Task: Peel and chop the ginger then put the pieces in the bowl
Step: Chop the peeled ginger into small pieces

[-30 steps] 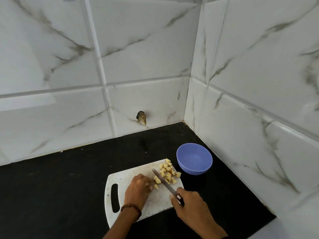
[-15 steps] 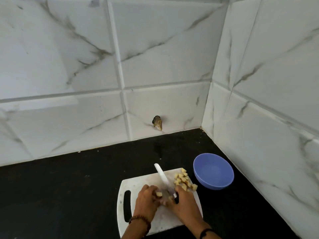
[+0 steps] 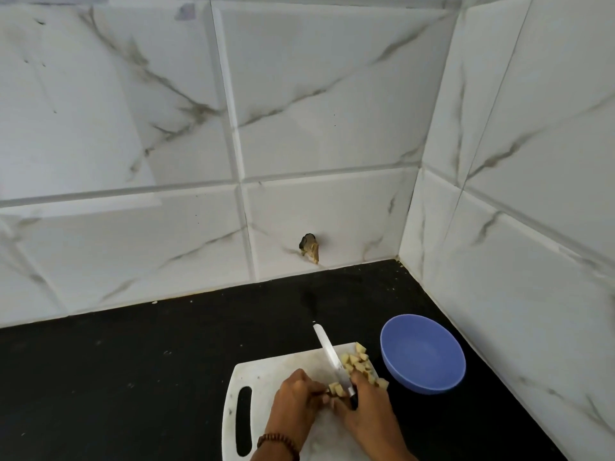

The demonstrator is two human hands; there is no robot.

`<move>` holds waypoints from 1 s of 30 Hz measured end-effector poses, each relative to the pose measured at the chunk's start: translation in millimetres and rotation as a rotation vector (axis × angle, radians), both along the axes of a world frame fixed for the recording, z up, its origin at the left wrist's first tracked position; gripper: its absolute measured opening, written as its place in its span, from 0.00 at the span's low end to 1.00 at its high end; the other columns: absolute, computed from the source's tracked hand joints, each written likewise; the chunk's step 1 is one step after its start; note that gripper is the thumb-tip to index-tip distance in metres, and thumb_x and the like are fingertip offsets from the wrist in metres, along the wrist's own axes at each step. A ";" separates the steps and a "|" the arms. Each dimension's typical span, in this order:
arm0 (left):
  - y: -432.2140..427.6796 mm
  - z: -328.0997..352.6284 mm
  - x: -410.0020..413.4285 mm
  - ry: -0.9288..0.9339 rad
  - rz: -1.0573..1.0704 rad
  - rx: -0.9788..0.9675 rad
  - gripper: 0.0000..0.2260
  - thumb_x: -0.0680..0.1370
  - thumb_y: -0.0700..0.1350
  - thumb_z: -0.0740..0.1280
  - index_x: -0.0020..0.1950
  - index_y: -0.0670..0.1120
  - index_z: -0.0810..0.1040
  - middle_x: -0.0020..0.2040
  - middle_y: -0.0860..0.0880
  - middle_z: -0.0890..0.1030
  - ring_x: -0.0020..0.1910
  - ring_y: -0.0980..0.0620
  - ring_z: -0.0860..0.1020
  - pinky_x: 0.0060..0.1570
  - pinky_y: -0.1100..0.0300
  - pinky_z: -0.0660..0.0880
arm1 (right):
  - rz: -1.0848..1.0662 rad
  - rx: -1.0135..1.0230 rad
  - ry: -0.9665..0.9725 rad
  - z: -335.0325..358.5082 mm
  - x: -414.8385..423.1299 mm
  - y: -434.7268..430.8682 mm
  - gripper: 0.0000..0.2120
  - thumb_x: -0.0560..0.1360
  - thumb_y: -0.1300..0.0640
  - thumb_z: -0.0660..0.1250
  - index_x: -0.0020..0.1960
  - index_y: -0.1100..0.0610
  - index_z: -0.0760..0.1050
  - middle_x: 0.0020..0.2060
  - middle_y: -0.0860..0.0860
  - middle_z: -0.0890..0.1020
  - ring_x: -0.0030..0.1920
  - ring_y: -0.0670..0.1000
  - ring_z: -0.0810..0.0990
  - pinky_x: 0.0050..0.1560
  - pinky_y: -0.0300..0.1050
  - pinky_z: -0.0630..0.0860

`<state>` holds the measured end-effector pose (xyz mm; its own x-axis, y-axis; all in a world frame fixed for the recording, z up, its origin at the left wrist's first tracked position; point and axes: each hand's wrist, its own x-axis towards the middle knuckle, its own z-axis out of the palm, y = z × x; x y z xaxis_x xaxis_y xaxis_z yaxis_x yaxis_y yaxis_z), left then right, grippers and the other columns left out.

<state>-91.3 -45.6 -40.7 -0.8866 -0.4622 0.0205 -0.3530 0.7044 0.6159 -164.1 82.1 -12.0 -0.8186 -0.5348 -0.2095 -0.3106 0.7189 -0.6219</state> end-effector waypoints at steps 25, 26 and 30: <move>17.2 31.1 24.1 0.093 0.426 0.570 0.06 0.74 0.50 0.71 0.50 0.54 0.79 0.38 0.53 0.85 0.38 0.61 0.82 0.40 0.69 0.78 | 0.024 -0.026 -0.097 9.6 31.0 -16.9 0.07 0.73 0.42 0.68 0.49 0.42 0.73 0.46 0.42 0.79 0.46 0.41 0.77 0.51 0.30 0.70; 15.8 29.1 28.0 0.078 0.439 0.565 0.08 0.73 0.50 0.73 0.50 0.54 0.78 0.38 0.54 0.85 0.38 0.62 0.82 0.43 0.68 0.78 | 0.027 -0.024 -0.110 7.6 34.4 -20.4 0.09 0.73 0.41 0.67 0.50 0.42 0.75 0.46 0.42 0.80 0.47 0.41 0.78 0.54 0.33 0.72; 11.4 27.4 42.6 0.053 0.504 0.584 0.11 0.69 0.46 0.76 0.49 0.54 0.78 0.35 0.56 0.84 0.38 0.62 0.82 0.48 0.65 0.77 | 0.145 0.014 -0.130 -8.6 39.6 -26.0 0.12 0.76 0.41 0.64 0.56 0.44 0.72 0.50 0.42 0.80 0.51 0.39 0.77 0.58 0.32 0.71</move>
